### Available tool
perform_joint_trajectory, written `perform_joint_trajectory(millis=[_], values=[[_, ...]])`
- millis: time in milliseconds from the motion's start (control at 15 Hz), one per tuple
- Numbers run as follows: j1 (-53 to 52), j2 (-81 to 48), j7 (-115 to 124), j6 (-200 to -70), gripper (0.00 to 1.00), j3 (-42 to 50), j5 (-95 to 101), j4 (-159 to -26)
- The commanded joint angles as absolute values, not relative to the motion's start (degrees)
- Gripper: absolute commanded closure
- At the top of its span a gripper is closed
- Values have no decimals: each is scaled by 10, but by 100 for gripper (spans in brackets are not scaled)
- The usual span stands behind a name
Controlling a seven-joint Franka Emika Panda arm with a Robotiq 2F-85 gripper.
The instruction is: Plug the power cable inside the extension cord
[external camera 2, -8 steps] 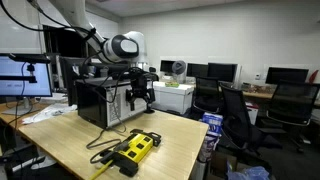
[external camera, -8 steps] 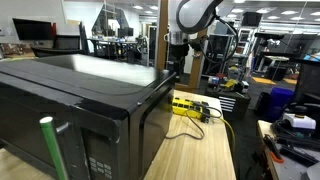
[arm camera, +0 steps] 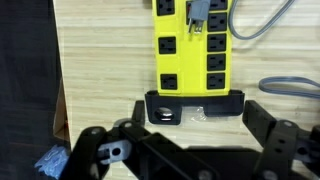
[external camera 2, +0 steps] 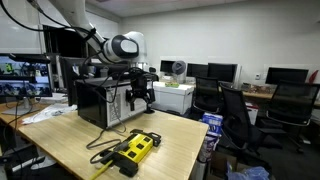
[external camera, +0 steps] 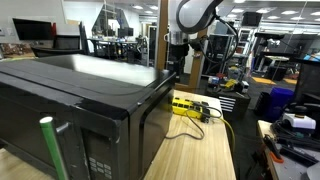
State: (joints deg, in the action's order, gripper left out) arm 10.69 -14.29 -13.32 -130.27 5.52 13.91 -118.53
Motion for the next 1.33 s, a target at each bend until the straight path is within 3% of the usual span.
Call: perform_joint_trajectory(millis=[0,267,667,1267], values=[[99,-123,-121,-1332,0,67,149,-1217],[104,-84,-127,-1400,0,77,151,-1302],[110,-36,-145,-1398,0,93,153,-1396],[125,-36,-121,-1588,0,139,225,-1504]])
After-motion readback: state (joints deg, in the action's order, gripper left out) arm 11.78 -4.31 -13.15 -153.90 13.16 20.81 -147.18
